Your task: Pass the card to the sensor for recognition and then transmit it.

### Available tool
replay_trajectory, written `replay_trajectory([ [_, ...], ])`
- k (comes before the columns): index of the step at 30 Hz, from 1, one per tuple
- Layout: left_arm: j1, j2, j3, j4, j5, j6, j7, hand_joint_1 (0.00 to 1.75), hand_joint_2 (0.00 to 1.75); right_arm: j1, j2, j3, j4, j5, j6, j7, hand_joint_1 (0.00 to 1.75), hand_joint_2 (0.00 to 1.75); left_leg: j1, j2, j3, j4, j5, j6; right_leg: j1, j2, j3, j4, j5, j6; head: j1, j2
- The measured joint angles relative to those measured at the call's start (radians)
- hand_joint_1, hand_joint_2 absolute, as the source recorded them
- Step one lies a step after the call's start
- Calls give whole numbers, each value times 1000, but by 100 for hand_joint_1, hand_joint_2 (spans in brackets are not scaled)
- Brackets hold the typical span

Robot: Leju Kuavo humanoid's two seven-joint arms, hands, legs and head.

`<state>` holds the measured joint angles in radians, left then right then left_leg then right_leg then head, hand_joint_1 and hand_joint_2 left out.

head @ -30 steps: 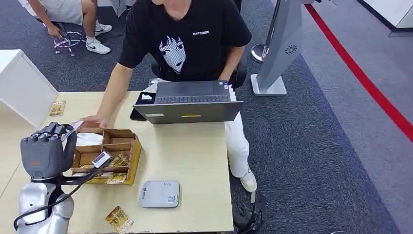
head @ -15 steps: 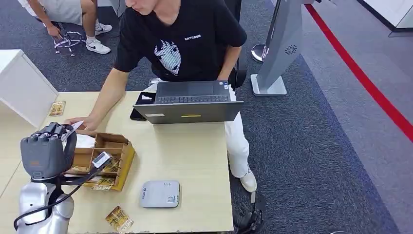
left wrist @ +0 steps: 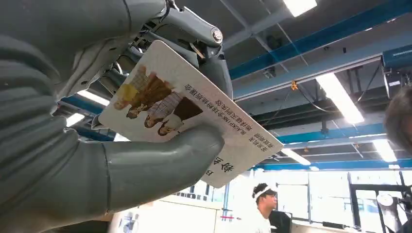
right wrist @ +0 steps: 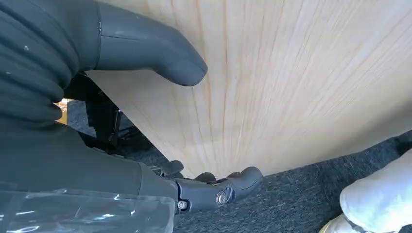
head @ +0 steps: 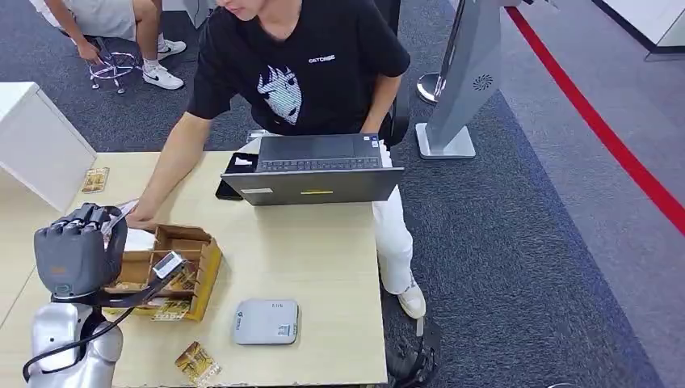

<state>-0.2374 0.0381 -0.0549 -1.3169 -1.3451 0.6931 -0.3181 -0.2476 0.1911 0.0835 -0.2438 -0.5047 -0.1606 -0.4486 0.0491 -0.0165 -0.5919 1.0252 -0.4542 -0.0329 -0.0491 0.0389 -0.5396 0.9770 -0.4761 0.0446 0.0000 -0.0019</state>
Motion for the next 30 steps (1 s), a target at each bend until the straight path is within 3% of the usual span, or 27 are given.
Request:
replay_trajectory([
  [15, 0, 0, 0, 0, 0, 0, 0, 175, 175, 0, 0, 0, 0, 0, 0, 0, 0, 175, 0, 0, 0, 0, 0, 0, 0, 0, 0, 0, 0, 0, 0, 0],
  [16, 0, 0, 0, 0, 2, -12, -14, 175, 175, 0, 0, 0, 0, -1, 0, -3, 0, 175, 0, 0, 0, 0, 0, 0, 0, 0, 0, 0, 0, 0, 0, 0],
  [17, 11, -9, -4, 0, 7, -58, -69, 175, 175, 0, 0, -1, 0, -12, -4, -16, 0, 175, 0, 0, 1, 0, 0, 0, 0, 0, 0, -1, 0, 0, 1, 0],
  [18, 57, -45, -19, -3, -4, -113, -119, 175, 175, 2, 0, -9, -1, -22, -4, -31, 0, 175, -4, 1, 5, 0, -2, 1, -4, 1, 1, -2, 0, 0, -2, 0],
  [19, 107, -87, -58, -5, -36, -112, -126, 175, 175, 7, -2, -20, -4, -27, -2, -43, 0, 175, -8, 2, 7, 0, -3, 3, -8, 2, 1, -2, -3, 5, -8, 0],
  [21, 204, -153, -206, 15, -68, -80, -34, 175, 175, 12, -8, -38, -5, -23, 2, -50, 0, 175, -9, 1, 3, 2, -5, 7, -9, 1, 2, -2, -5, 8, -13, 0],
  [23, 233, -162, -404, 24, -37, -69, 37, 175, 175, 13, -11, -52, -6, -11, 3, -52, 0, 175, -9, 1, -6, 4, -5, 7, -9, 1, -3, -2, -2, 10, 5, 0],
  [24, 232, -157, -474, 24, -5, -69, 52, 175, 175, 15, -11, -60, -7, -8, 3, -52, 0, 175, -9, 1, -6, 4, -5, 7, -9, 2, -3, -3, -1, 10, 6, 0],
  [30, 243, -138, -613, 23, 46, -87, 35, 175, 175, 23, -14, -87, -8, 6, -2, -52, 0, 175, -9, 0, -5, 3, -4, 8, -9, 0, -3, -2, -2, 10, 3, 0],
])
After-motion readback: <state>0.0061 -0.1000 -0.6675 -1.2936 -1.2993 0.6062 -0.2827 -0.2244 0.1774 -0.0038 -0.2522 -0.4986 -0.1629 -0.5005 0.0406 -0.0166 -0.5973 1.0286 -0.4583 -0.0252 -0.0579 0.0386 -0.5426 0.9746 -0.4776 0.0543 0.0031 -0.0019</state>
